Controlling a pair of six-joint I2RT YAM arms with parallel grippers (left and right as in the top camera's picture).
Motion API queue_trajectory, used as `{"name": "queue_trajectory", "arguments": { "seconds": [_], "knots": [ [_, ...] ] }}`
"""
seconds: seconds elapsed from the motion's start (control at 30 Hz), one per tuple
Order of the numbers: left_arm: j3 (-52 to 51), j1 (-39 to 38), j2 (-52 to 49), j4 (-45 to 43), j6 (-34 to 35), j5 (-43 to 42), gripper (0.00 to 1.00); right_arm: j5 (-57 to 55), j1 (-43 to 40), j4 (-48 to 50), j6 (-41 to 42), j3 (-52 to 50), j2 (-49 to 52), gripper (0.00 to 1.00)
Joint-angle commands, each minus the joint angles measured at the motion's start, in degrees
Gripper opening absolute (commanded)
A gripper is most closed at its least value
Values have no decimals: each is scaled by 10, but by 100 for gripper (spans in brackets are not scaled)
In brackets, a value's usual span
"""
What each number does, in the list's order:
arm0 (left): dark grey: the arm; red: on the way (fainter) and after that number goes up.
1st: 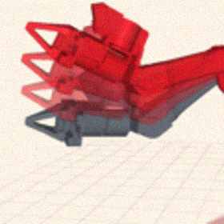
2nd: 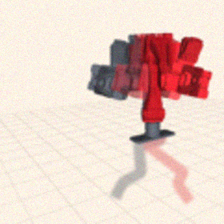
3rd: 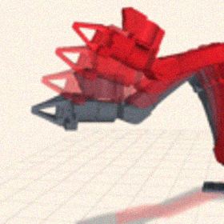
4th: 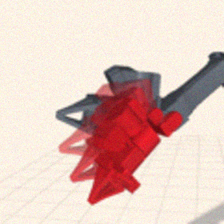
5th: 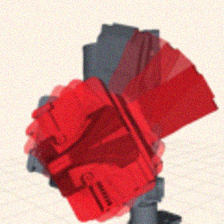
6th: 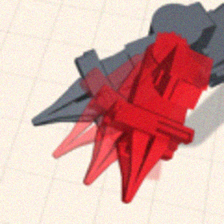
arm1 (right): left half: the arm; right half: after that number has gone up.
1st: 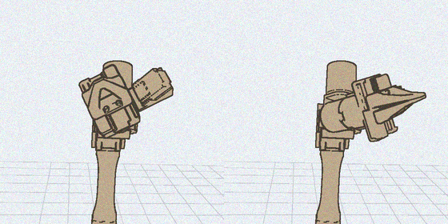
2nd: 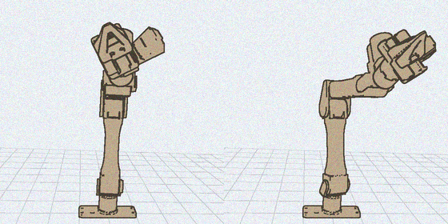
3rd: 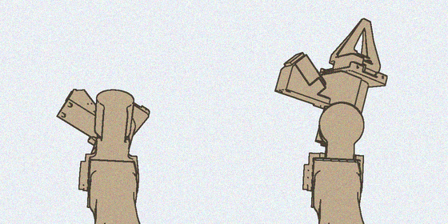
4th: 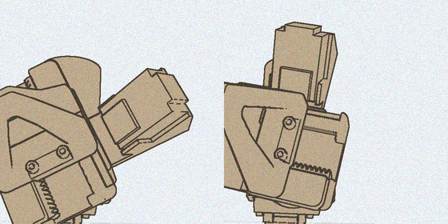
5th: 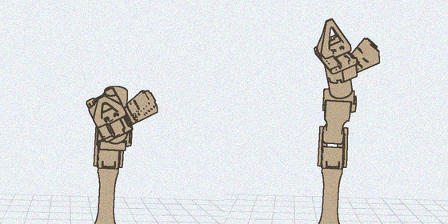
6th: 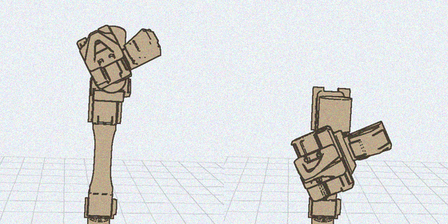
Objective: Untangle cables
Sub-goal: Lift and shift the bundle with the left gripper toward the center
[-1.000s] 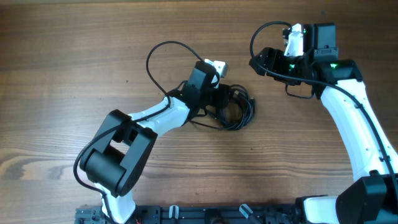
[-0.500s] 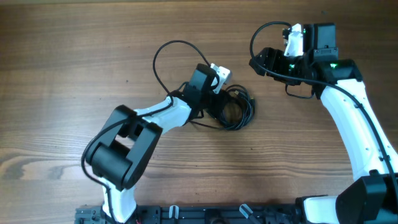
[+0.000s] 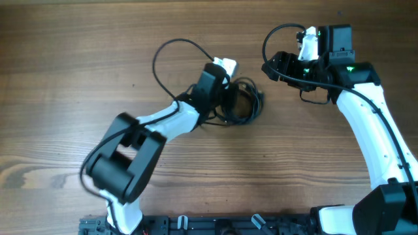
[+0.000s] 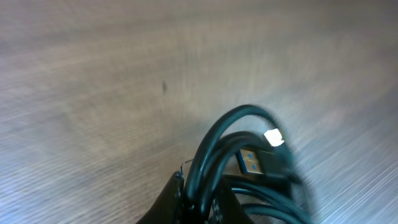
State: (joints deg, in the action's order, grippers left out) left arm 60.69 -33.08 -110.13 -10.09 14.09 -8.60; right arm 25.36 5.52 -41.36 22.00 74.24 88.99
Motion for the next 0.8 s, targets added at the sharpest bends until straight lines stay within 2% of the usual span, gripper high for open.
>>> {"name": "queue_trajectory", "arguments": {
  "seconds": [0.0, 0.2, 0.43, 0.63, 0.77],
  "knots": [
    [5, 21, 111, 25, 156, 20, 4, -5, 1, -3, -16, 3, 8, 79],
    [5, 38, 198, 83, 287, 16, 4, 60, 2, 0, -56, 3, 8, 78],
    [5, 41, 219, 84, 422, 16, 4, 91, 21, 3, -69, 3, 8, 77],
    [5, 63, 220, 64, 500, 16, 4, 90, 39, -4, -85, 3, 8, 77],
    [5, 83, 221, 64, 543, 16, 4, 75, 39, -18, -62, 3, 8, 74]
  ]
}}
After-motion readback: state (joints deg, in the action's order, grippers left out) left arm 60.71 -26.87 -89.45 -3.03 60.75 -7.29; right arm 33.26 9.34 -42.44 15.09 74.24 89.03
